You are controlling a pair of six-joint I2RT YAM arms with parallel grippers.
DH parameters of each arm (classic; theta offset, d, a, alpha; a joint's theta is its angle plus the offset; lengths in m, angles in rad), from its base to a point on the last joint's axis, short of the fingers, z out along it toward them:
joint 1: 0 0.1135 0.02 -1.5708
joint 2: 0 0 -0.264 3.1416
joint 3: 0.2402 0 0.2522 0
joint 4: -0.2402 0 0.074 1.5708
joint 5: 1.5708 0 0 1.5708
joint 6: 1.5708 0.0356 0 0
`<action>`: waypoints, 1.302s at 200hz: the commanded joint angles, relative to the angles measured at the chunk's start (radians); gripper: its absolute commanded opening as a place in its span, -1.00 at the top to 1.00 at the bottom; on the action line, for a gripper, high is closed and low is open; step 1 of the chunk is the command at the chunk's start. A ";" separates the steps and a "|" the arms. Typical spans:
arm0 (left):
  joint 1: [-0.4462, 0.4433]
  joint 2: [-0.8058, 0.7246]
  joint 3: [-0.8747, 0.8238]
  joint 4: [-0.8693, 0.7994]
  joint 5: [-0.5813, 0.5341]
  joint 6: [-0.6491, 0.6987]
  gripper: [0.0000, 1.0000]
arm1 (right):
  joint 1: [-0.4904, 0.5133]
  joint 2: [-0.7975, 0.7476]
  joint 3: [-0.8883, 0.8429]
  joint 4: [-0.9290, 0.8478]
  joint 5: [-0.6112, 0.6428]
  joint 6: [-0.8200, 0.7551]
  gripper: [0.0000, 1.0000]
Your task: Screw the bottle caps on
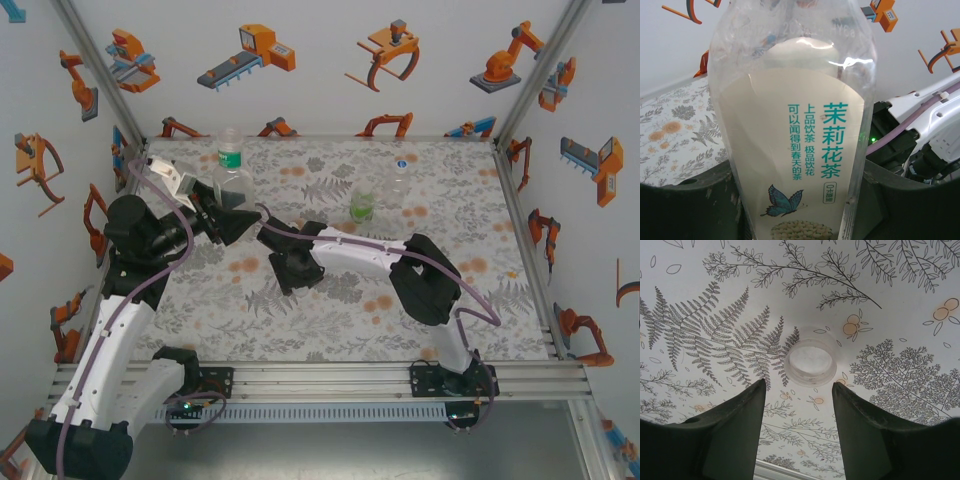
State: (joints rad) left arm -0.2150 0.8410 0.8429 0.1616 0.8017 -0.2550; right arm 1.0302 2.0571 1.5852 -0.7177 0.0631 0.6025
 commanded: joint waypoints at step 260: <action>0.005 0.016 0.005 0.023 0.021 -0.003 0.75 | -0.128 -0.127 -0.385 0.582 -0.396 0.226 0.58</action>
State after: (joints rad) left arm -0.2150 0.8577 0.8425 0.1638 0.8024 -0.2550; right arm 0.9657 2.0090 1.3743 -0.4301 -0.1406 0.6724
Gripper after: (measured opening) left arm 0.552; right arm 0.218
